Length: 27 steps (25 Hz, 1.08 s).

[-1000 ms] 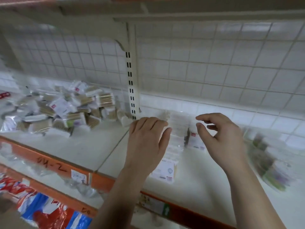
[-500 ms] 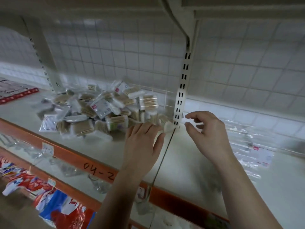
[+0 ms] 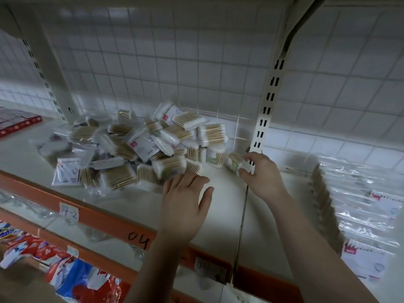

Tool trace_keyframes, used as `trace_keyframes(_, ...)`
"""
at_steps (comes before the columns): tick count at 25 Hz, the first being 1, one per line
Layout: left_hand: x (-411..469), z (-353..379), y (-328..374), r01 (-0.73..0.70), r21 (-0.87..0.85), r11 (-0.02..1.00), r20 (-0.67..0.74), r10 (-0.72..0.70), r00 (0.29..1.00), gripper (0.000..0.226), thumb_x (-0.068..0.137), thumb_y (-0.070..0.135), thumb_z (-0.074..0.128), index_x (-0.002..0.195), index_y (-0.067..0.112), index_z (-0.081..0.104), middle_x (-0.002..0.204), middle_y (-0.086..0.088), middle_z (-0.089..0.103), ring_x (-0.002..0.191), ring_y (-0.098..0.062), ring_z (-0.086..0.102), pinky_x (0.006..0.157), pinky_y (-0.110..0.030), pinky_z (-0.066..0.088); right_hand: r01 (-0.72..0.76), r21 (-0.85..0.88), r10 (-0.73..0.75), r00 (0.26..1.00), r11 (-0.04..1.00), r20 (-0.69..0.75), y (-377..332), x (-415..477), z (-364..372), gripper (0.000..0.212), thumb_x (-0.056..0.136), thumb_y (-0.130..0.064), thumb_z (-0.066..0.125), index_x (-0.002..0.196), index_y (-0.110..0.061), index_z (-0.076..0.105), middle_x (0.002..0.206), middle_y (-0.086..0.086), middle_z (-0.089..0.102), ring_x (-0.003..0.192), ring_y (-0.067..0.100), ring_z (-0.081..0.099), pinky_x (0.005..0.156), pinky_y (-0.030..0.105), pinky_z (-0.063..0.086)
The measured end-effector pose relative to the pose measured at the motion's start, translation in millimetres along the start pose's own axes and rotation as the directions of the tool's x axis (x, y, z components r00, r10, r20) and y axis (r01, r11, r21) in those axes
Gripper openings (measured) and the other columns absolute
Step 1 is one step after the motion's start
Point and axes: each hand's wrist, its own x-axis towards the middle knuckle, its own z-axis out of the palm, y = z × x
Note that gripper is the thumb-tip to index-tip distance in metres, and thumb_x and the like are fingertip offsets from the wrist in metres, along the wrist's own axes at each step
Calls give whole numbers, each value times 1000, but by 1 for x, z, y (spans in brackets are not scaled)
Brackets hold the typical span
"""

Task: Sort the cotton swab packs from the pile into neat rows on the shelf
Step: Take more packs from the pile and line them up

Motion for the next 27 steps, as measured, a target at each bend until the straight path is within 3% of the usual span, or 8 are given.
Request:
trace_keyframes(3, 2, 2, -9, -4, -10, 1000, 12, 4, 1000, 32, 90, 40, 42, 99, 23, 68, 98, 5, 66, 94, -18, 56, 88, -31, 32, -55, 2, 55, 998, 998, 16, 2, 8, 14, 43, 78, -20, 65, 120, -13, 57, 112, 11, 61, 103, 30, 57, 80, 34, 46)
trace_keyframes(12, 8, 6, -27, 36, -40, 999, 91, -32, 995, 35, 90, 41, 41, 103, 23, 67, 103, 5, 64, 98, -22, 59, 85, -39, 42, -69, 39, 70, 997, 997, -17, 17, 15, 34, 48, 77, -19, 69, 122, -15, 53, 116, 8, 60, 104, 29, 56, 78, 29, 42)
trace_keyframes(15, 8, 6, -30, 35, -37, 999, 93, -32, 995, 35, 90, 41, 40, 104, 22, 66, 104, 5, 64, 99, -22, 59, 86, -39, 42, -44, 71, 50, 996, 996, -78, 19, 13, 33, 44, 75, -24, 69, 117, -16, 56, 106, 5, 63, 98, 32, 56, 80, 33, 45)
trace_keyframes(22, 9, 2, -30, 24, -35, 999, 74, -21, 997, 33, 90, 40, 42, 103, 21, 66, 104, 4, 64, 96, -20, 59, 84, -37, 41, 3, 195, 37, 978, 981, -204, 10, 2, 22, 40, 77, -20, 65, 117, -18, 57, 93, -1, 62, 101, 20, 41, 68, 23, 29)
trace_keyframes(27, 8, -3, -34, 20, -28, 999, 70, -18, 997, 34, 90, 40, 42, 104, 20, 66, 104, 3, 64, 96, -22, 58, 83, -40, 45, 75, 194, -17, 959, 978, -282, 10, -3, 19, 42, 76, -33, 50, 116, -22, 59, 85, -4, 62, 89, 22, 43, 71, 26, 32)
